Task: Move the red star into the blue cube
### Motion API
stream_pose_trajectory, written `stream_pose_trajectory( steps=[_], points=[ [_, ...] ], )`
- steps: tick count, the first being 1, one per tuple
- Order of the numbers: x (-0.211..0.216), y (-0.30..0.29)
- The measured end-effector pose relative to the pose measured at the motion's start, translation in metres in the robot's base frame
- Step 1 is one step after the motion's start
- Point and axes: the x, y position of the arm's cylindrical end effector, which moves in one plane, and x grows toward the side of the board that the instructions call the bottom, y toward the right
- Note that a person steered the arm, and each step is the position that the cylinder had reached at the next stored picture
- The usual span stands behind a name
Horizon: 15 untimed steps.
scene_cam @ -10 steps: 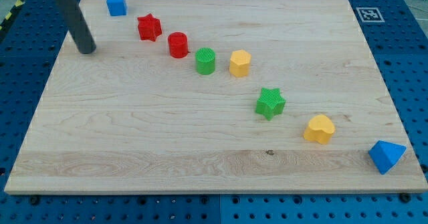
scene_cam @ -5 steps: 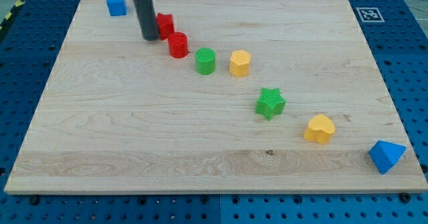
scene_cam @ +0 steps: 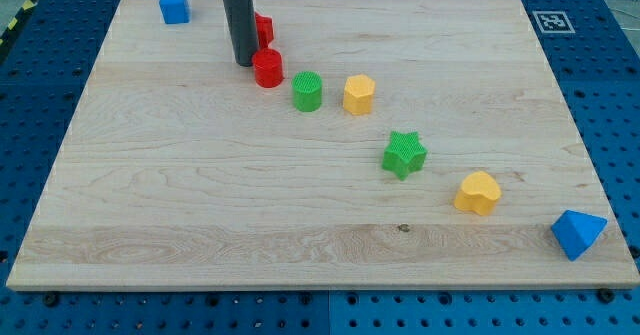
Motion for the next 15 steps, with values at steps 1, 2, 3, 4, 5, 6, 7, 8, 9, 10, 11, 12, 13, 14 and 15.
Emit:
stream_pose_trajectory(
  steps=[1,2,3,4,5,6,7,8,9,10,11,12,13,14,15],
  points=[
    [0.009,0.000],
    [0.020,0.002],
    [0.020,0.009],
    [-0.006,0.011],
    [-0.023,0.011],
    [-0.037,0.011],
    [-0.037,0.013],
    [-0.048,0.046],
    [-0.063,0.066],
    [-0.055,0.055],
    [-0.023,0.040],
    [-0.032,0.019],
    [-0.059,-0.004],
    [-0.077,-0.014],
    [-0.077,-0.001]
  ],
)
